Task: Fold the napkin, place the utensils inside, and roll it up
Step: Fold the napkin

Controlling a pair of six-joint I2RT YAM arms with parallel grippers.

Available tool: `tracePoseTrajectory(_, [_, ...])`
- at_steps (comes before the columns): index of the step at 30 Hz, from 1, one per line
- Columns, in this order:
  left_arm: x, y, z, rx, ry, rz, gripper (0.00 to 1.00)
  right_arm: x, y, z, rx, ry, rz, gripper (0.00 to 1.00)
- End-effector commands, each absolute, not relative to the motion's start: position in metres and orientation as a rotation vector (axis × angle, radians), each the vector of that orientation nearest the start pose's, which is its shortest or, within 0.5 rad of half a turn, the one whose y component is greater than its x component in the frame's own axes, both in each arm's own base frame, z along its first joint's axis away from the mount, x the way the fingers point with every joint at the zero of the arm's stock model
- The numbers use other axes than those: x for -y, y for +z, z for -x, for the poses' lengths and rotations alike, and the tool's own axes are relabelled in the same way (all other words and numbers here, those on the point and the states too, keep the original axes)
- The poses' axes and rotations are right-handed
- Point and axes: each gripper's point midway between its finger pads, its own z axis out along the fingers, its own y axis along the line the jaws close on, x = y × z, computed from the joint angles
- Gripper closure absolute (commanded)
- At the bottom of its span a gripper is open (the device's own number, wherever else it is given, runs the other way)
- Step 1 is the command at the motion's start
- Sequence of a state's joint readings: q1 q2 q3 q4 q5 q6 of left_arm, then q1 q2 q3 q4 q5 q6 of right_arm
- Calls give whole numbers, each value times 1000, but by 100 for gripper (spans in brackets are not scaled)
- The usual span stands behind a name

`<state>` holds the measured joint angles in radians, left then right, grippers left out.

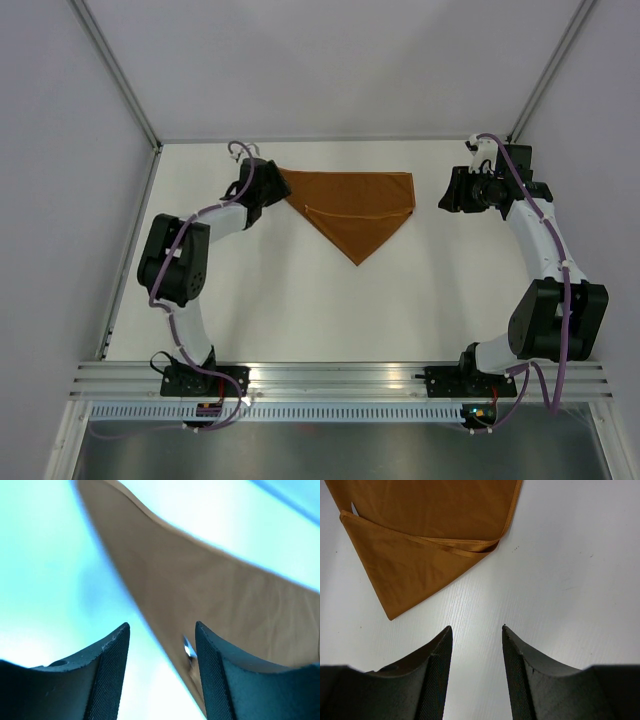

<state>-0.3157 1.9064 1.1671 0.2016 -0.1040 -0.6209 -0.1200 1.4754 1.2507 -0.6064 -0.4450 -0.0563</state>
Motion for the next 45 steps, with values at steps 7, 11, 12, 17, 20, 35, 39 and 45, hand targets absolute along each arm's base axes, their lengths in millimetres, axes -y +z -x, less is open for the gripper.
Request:
tracePoseTrajectory(7, [85,118,-564,-2016,-422,638,43,-30,176,-379,-2349,469,126,50])
tracePoseTrajectory(11, [80,107,-585,-2024,-472,652,44,-30,177,-379,-2346,468,126,50])
tracePoseTrajectory(12, [78,97,-588,-2036,-469,661,44,-30,176,-379,-2350,470,124,50])
tracePoseTrajectory(17, [93,92,-602,-2031,-585,620,39,-30,177,-380,-2344,468,125,50])
tracePoseTrajectory(20, [96,84,-606,-2036,-614,631,37,-29,177,-379,-2346,462,125,50])
tracePoseTrajectory(35, [94,47,-623,-2080,-596,733,46,-29,179,-380,-2341,459,126,51])
tracePoseTrajectory(39, [92,39,-624,-2089,-582,740,53,-28,178,-380,-2341,457,125,51])
tracePoseTrajectory(45, [92,36,-625,-2093,-572,733,68,-28,178,-380,-2341,454,128,51])
